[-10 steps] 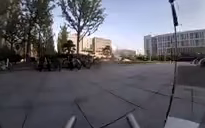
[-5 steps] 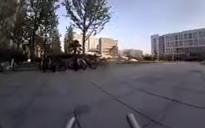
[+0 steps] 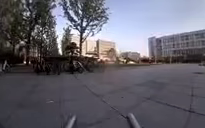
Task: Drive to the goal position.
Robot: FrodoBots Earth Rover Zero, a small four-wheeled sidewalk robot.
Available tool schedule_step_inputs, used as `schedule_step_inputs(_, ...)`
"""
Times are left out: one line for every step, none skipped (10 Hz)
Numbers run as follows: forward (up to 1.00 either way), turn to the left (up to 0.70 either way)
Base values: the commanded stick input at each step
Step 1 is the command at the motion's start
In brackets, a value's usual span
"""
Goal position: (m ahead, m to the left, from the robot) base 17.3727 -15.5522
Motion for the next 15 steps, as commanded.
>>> schedule_step_inputs(0.70,-0.14)
schedule_step_inputs(0.70,-0.14)
schedule_step_inputs(0.70,-0.14)
schedule_step_inputs(0.70,-0.14)
schedule_step_inputs(0.70,-0.14)
schedule_step_inputs(0.70,-0.14)
schedule_step_inputs(0.70,-0.14)
schedule_step_inputs(0.70,-0.14)
schedule_step_inputs(0.70,-0.14)
schedule_step_inputs(0.70,-0.14)
schedule_step_inputs(0.70,-0.14)
schedule_step_inputs(0.70,-0.14)
schedule_step_inputs(0.70,-0.14)
schedule_step_inputs(0.70,-0.14)
schedule_step_inputs(0.70,-0.14)
